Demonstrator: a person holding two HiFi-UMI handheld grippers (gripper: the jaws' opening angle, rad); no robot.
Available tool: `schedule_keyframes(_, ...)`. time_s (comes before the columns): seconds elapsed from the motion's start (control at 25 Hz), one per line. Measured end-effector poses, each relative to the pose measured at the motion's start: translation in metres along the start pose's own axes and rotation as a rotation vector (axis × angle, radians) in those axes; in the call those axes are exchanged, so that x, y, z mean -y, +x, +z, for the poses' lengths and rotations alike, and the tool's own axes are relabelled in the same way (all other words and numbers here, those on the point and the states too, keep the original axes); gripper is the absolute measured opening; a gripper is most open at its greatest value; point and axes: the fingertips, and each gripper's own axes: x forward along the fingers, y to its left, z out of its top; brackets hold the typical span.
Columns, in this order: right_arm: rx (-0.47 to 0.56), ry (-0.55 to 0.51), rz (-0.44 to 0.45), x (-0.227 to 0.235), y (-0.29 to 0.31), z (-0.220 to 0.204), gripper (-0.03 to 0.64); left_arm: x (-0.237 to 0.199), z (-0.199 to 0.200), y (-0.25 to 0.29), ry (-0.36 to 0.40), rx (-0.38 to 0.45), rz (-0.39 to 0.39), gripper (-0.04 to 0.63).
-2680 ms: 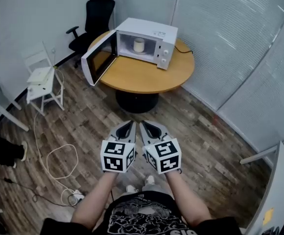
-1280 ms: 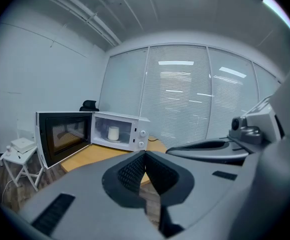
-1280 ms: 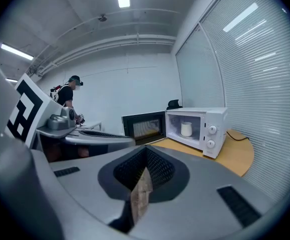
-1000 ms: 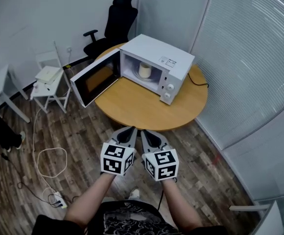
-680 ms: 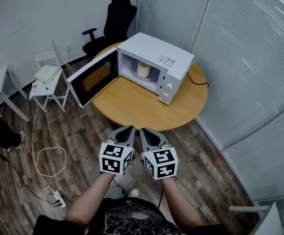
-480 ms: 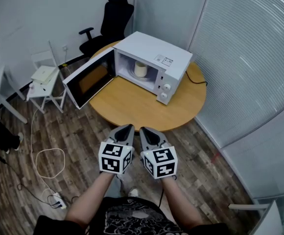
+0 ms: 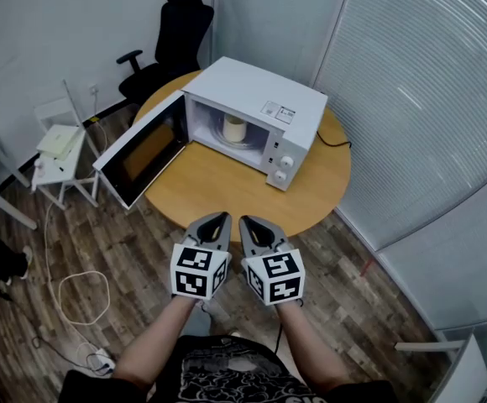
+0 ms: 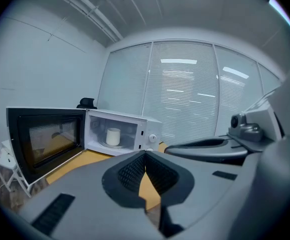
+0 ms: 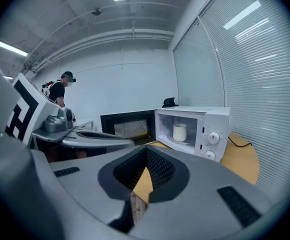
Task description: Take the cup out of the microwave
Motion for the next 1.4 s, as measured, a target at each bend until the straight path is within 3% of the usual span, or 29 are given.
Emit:
schedule_keyframes(0.92,-0.048,0.023,-0.152,-0.007,0.144,0.049,0.015,-0.134,0.038,0.064,-0.007,-0.03,-0.159,0.011)
schedule_keyframes(1.4,-0.064,0.035,-0.203,0.01,0.167,0.052,0.015,-0.151,0.041,0.092,-0.018,-0.04,-0.206,0.011)
